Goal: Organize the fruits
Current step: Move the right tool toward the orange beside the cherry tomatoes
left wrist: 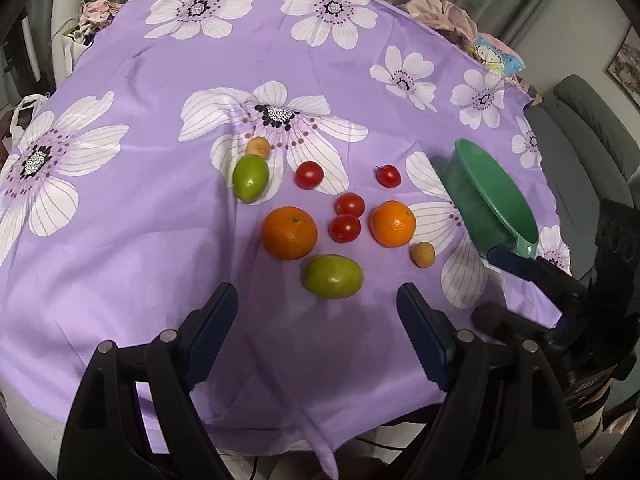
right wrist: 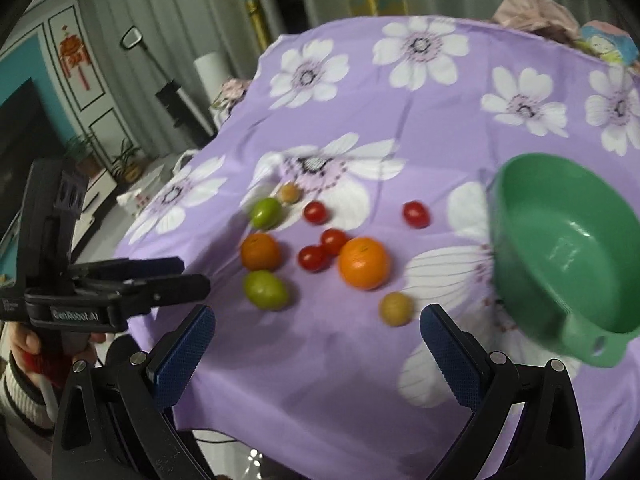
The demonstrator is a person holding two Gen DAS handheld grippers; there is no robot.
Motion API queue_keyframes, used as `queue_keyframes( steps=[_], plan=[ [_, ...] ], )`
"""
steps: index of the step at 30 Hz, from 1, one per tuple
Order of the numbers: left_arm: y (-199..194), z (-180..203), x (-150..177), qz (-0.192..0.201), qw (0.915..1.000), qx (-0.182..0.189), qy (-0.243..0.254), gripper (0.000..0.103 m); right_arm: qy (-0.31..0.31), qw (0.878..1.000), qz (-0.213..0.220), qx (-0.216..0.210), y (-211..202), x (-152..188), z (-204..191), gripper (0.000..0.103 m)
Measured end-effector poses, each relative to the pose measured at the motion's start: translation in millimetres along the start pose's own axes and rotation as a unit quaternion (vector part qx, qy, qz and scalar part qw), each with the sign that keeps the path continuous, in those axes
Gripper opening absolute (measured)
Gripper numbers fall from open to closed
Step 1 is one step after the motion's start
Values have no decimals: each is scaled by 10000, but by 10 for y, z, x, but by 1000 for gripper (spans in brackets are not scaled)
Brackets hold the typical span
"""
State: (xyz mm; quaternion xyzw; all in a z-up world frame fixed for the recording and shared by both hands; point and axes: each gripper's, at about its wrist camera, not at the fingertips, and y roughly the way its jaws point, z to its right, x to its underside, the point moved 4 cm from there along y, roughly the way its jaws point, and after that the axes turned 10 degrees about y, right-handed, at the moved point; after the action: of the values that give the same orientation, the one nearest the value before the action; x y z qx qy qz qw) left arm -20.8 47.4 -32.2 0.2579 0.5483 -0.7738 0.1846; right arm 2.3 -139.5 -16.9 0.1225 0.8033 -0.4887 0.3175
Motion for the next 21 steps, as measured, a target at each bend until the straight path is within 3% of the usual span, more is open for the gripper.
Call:
queue_keyframes(
  steps=[5,21],
  plan=[
    [8,-11,-28,34,9994,-279,224,81,-50,10000,-68,29,45,19,32,102],
    [71,-1,-41,62,9992,-192,335,81,102,9999,-18,27,33,-65,9,102]
  ],
)
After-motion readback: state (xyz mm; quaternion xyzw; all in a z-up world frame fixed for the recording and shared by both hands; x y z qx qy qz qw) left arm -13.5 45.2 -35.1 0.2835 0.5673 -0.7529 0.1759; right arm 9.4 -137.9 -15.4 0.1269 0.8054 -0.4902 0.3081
